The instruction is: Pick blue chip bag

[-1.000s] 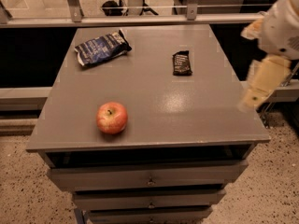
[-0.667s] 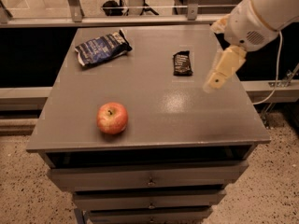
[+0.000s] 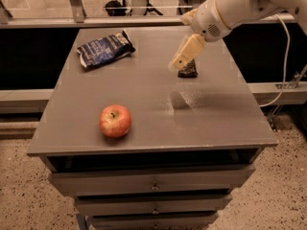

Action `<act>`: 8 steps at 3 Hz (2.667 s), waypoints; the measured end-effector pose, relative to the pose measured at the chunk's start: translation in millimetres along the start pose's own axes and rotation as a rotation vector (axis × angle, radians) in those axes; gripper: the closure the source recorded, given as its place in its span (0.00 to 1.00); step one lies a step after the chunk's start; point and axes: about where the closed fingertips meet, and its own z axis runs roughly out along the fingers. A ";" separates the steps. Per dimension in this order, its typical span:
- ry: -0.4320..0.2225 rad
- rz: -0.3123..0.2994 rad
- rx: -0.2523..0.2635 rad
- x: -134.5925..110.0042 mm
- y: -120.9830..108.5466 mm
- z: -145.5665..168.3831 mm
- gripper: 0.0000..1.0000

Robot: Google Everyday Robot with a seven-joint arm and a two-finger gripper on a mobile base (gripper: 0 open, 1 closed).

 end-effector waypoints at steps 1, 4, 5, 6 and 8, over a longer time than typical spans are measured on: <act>0.000 0.000 0.000 0.0 0.0 0.1 0.00; -0.276 0.091 0.076 -38.0 -65.9 66.9 0.00; -0.248 0.142 0.098 -40.2 -80.9 114.4 0.00; -0.197 0.171 0.104 -38.2 -88.9 158.9 0.00; -0.184 0.220 0.113 -48.4 -105.1 220.5 0.02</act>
Offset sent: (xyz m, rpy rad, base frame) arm 0.0034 0.0023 0.0066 0.0603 -0.0221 0.0173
